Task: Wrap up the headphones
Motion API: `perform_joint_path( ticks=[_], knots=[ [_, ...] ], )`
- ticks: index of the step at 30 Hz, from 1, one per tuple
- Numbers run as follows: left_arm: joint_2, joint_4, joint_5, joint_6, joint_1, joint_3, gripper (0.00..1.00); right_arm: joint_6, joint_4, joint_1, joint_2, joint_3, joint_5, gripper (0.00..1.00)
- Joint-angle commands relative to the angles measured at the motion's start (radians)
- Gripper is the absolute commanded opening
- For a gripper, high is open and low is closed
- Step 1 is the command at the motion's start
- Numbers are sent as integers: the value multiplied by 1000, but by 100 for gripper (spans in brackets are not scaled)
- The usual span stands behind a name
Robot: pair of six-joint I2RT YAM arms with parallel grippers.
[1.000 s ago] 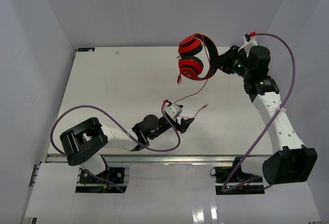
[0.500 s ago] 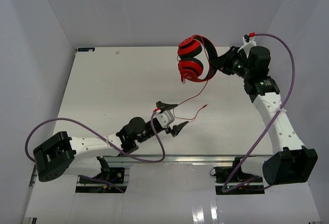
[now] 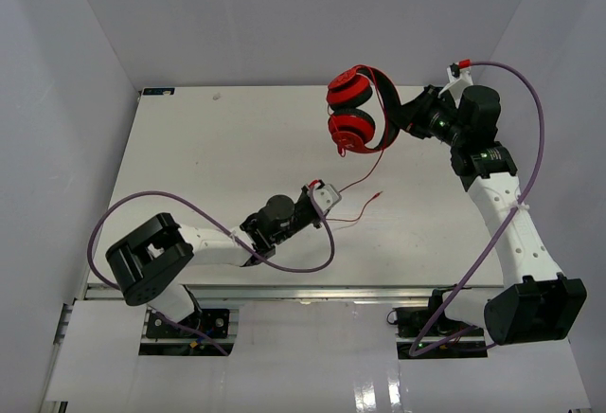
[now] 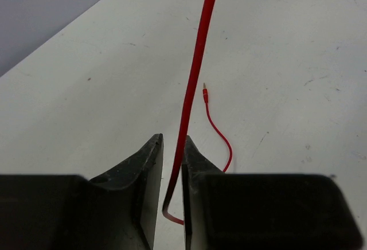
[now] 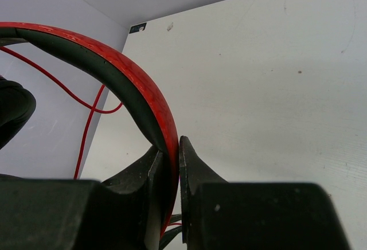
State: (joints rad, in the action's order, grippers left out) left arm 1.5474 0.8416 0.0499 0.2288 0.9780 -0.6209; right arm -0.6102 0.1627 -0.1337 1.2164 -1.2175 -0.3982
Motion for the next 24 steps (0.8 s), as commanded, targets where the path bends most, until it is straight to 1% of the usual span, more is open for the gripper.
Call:
perform_joint_path(
  ticks=[1,2,3,5,7,17,24],
  knots=[
    [-12,39,-47,-40,-2,1,15,-28,-60,0,-40,-48,-37,8],
    [-10,37,-48,-49,-2,11,5,-30,-60,0,-39,-52,-39,8],
    [-7,42,-48,-58,-2,24,2,-34,-60,1,-37,-57,-41,8],
    [0,60,-53,-75,-2,48,0,-41,-61,2,-32,-66,-46,8],
    [13,68,-80,-85,-2,66,0,-51,-59,4,-28,-79,-55,8],
    [113,86,-87,-102,-8,95,0,-101,-54,32,-28,-138,-122,8],
    [117,114,-88,-127,-43,133,0,-122,-49,45,-37,-158,-162,8]
  ],
)
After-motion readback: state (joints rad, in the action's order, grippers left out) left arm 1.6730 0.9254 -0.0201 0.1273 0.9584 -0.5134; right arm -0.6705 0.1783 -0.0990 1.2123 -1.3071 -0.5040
